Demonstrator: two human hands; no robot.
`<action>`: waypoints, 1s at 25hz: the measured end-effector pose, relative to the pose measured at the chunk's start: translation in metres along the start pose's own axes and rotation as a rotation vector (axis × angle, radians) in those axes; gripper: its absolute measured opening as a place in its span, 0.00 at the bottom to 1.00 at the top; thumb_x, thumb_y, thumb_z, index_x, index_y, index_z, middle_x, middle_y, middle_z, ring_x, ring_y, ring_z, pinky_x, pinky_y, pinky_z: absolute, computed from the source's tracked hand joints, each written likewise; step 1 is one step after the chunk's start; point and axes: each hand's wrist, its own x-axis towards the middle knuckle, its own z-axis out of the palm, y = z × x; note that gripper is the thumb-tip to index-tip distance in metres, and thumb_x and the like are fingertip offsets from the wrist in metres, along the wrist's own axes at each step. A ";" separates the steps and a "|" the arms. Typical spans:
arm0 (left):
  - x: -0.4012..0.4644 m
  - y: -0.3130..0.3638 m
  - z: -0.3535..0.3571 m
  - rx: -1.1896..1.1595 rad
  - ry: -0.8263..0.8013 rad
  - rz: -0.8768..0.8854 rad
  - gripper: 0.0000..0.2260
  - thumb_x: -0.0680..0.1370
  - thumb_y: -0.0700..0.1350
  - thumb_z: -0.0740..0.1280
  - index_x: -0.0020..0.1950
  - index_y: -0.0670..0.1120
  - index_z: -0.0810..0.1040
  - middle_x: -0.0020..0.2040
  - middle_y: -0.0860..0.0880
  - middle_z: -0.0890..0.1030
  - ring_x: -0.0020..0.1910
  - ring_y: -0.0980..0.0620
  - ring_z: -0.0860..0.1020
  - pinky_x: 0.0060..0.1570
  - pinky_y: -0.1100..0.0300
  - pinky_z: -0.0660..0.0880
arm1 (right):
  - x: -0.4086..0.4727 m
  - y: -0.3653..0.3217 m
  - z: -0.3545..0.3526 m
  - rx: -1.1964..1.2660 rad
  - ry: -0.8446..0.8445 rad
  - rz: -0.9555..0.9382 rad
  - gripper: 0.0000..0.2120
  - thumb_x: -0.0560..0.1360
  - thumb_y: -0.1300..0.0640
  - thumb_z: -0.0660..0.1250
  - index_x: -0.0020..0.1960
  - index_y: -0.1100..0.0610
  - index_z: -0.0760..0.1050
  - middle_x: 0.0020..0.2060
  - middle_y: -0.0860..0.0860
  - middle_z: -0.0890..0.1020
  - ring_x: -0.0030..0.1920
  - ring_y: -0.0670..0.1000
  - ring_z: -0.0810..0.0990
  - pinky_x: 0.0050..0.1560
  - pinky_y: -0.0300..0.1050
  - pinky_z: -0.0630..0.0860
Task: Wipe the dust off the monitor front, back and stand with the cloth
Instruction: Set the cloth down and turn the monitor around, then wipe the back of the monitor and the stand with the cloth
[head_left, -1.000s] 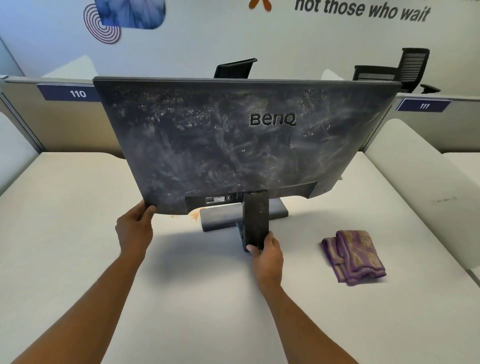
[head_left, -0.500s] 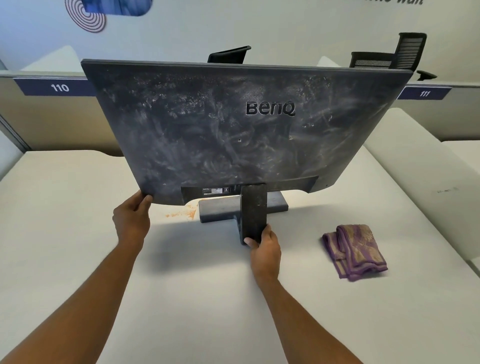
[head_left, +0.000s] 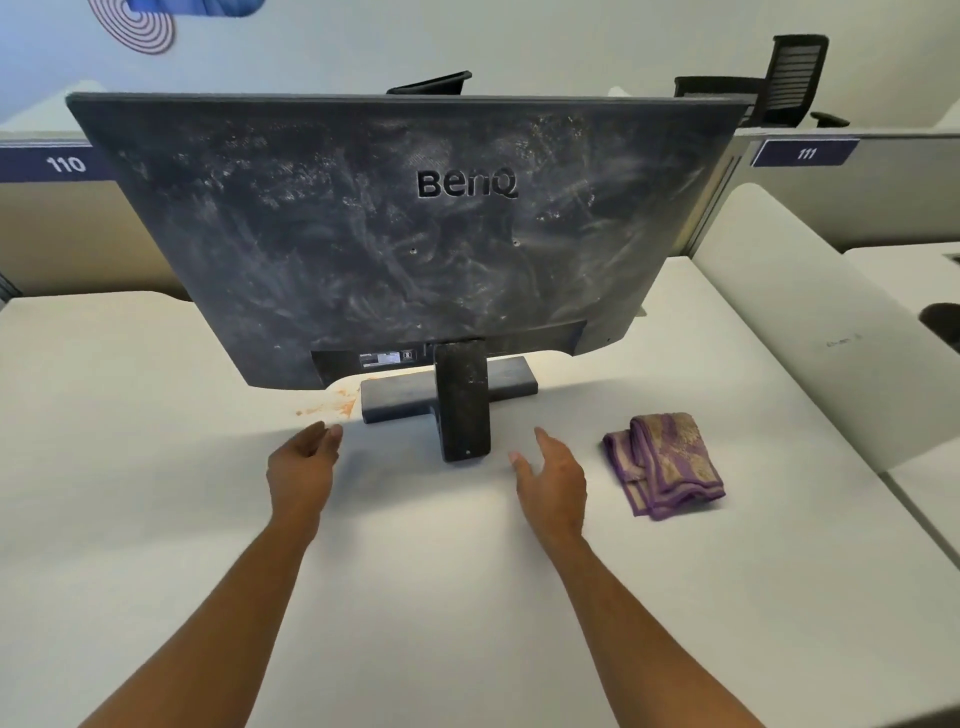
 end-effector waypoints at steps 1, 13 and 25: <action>-0.010 -0.003 0.011 0.045 -0.065 -0.002 0.22 0.77 0.52 0.69 0.68 0.45 0.75 0.65 0.45 0.78 0.60 0.43 0.78 0.65 0.46 0.72 | 0.001 0.008 -0.011 -0.022 0.036 -0.007 0.23 0.78 0.51 0.68 0.70 0.57 0.71 0.66 0.55 0.76 0.66 0.55 0.75 0.64 0.45 0.70; -0.058 0.024 0.118 0.191 -0.254 0.064 0.24 0.77 0.52 0.69 0.70 0.46 0.71 0.65 0.46 0.78 0.64 0.43 0.76 0.62 0.48 0.72 | 0.030 0.099 -0.113 -0.401 0.120 0.079 0.26 0.74 0.50 0.68 0.66 0.61 0.67 0.64 0.59 0.72 0.65 0.60 0.70 0.61 0.55 0.72; -0.041 0.053 0.139 0.239 -0.132 0.078 0.17 0.77 0.51 0.70 0.62 0.46 0.73 0.61 0.45 0.79 0.61 0.41 0.77 0.53 0.51 0.76 | 0.066 0.107 -0.121 -0.639 0.063 -0.040 0.24 0.70 0.61 0.67 0.65 0.64 0.72 0.55 0.62 0.78 0.55 0.63 0.75 0.58 0.56 0.70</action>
